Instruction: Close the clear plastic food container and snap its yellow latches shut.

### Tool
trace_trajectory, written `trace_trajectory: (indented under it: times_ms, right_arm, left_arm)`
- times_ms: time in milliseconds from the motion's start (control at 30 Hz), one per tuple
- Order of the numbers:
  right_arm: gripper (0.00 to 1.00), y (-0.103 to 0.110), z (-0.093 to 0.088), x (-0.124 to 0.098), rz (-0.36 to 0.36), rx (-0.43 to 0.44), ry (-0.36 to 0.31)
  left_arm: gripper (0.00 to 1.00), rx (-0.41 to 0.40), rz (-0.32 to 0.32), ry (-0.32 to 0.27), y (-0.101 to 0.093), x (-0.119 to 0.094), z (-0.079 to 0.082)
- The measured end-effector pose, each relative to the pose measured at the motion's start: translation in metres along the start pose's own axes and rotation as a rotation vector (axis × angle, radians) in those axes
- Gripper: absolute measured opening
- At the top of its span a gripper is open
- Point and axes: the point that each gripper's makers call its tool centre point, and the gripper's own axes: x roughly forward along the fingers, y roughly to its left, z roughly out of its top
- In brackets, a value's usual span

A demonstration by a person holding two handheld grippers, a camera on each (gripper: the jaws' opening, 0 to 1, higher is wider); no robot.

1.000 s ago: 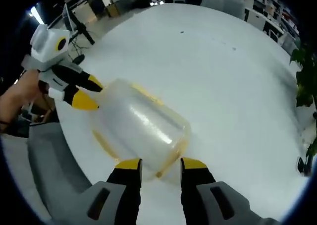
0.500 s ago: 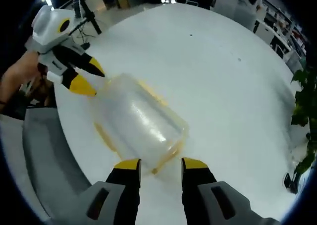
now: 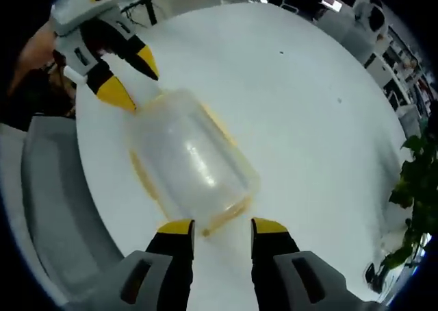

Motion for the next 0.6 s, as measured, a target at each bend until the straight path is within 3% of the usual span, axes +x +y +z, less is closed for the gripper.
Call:
trace_trajectory:
  times_ms: [300,600]
  right_arm:
    - [0.32,0.005,0.004,0.0,0.017,-0.083,0.001]
    - [0.32,0.01,0.01,0.0,0.019,-0.212,0.004]
  left_arm:
    - [0.3,0.075,-0.017,0.02,-0.004,0.001,0.006]
    - [0.3,0.208,-0.016,0.052,-0.008,0.004,0.01]
